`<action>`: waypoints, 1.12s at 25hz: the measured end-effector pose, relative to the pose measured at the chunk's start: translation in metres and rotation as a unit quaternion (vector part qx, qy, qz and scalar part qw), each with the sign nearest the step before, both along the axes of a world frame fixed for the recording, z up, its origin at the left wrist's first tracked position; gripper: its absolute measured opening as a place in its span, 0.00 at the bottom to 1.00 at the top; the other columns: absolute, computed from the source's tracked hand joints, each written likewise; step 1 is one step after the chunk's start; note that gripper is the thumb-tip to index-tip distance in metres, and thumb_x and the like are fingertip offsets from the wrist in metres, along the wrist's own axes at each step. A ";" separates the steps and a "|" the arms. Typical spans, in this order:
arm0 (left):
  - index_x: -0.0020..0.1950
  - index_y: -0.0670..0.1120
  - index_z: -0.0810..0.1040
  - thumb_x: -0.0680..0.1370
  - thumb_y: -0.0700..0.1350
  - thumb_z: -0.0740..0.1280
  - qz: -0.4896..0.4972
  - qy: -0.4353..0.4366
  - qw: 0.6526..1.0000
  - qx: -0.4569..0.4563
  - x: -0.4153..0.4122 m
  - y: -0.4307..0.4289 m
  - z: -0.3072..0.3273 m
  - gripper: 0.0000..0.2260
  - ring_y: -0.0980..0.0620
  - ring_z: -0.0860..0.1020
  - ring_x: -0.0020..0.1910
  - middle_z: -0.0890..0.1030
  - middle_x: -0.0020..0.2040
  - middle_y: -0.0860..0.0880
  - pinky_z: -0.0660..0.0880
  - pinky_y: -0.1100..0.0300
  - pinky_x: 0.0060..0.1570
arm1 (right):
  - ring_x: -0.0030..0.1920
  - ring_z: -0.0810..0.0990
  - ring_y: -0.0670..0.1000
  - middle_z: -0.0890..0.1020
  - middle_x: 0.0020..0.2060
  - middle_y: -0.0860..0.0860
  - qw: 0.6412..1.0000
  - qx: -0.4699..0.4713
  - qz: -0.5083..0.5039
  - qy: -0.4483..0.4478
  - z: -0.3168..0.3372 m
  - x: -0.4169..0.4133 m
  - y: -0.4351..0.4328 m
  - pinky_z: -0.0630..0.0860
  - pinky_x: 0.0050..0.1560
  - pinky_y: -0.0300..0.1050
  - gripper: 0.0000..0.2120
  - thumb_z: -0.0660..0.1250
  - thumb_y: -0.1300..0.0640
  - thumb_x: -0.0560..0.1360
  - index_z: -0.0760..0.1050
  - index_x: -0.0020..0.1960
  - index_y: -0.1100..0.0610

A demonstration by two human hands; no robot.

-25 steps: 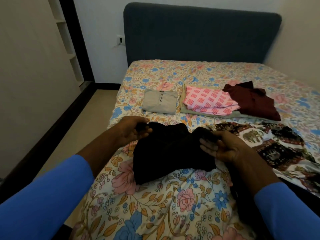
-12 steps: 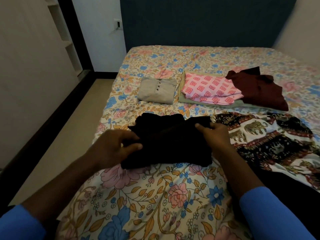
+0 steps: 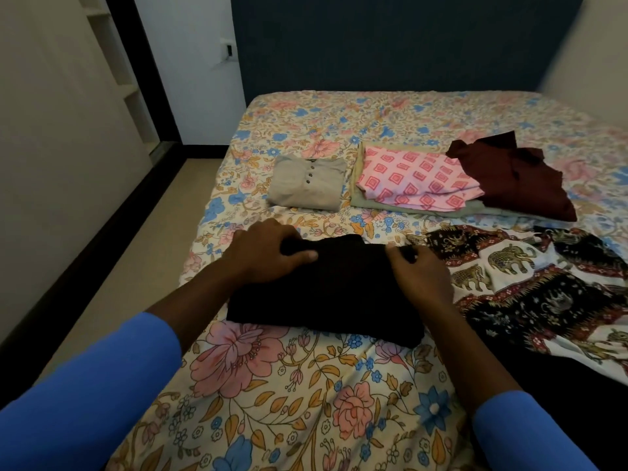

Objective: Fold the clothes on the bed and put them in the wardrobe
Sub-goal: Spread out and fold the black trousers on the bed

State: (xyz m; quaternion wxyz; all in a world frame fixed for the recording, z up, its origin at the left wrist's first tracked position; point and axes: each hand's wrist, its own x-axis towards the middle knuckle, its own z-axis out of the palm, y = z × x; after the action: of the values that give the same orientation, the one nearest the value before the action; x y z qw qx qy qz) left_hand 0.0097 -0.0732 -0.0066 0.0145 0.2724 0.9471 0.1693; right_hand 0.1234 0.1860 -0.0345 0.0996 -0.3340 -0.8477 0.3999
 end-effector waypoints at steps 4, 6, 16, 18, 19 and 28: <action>0.53 0.54 0.77 0.77 0.64 0.68 -0.002 0.080 0.997 0.025 -0.005 0.008 -0.002 0.15 0.48 0.76 0.53 0.75 0.56 0.49 0.77 0.47 0.52 | 0.57 0.82 0.53 0.84 0.54 0.49 0.987 -0.082 -0.054 0.124 0.005 -0.006 -0.001 0.77 0.62 0.59 0.13 0.70 0.44 0.79 0.82 0.59 0.49; 0.53 0.50 0.76 0.79 0.63 0.65 -0.023 0.194 0.978 0.071 0.001 0.008 -0.007 0.17 0.48 0.77 0.42 0.74 0.55 0.47 0.78 0.52 0.38 | 0.52 0.83 0.50 0.85 0.49 0.47 0.963 -0.153 -0.090 0.201 0.006 -0.006 0.003 0.80 0.59 0.55 0.07 0.71 0.48 0.79 0.84 0.53 0.49; 0.72 0.49 0.70 0.76 0.72 0.61 0.101 0.214 0.971 -0.036 -0.015 0.022 0.005 0.34 0.39 0.72 0.66 0.71 0.69 0.42 0.71 0.39 0.60 | 0.64 0.79 0.57 0.80 0.64 0.53 0.988 -0.104 -0.061 0.093 0.001 -0.010 0.017 0.76 0.65 0.58 0.29 0.67 0.37 0.78 0.74 0.72 0.53; 0.76 0.49 0.65 0.73 0.74 0.65 0.264 0.044 0.961 0.072 0.008 0.005 -0.008 0.40 0.37 0.69 0.72 0.68 0.74 0.41 0.70 0.38 0.64 | 0.65 0.78 0.61 0.77 0.66 0.57 0.993 -0.117 -0.014 -0.008 0.003 -0.005 0.021 0.77 0.64 0.59 0.41 0.72 0.34 0.73 0.66 0.74 0.58; 0.75 0.47 0.65 0.71 0.74 0.67 0.314 -0.051 0.940 0.126 0.021 -0.004 -0.010 0.43 0.38 0.71 0.71 0.70 0.74 0.41 0.71 0.41 0.64 | 0.63 0.79 0.61 0.78 0.64 0.56 0.989 -0.144 0.009 -0.032 0.006 -0.005 0.022 0.78 0.61 0.58 0.42 0.76 0.35 0.70 0.66 0.72 0.60; 0.61 0.43 0.74 0.73 0.42 0.78 0.249 -0.446 0.769 0.383 0.053 -0.010 0.035 0.20 0.45 0.83 0.45 0.84 0.48 0.43 0.80 0.54 0.36 | 0.53 0.86 0.67 0.84 0.58 0.64 0.882 -0.470 0.037 0.002 0.016 0.009 0.013 0.83 0.52 0.66 0.49 0.88 0.63 0.51 0.74 0.70 0.59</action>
State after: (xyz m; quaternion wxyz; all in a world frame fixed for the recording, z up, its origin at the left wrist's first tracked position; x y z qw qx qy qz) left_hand 0.0628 -0.0832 0.0284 0.2874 -0.0968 0.7250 0.6184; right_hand 0.1329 0.1987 -0.0181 -0.0821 -0.3089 -0.5713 0.7559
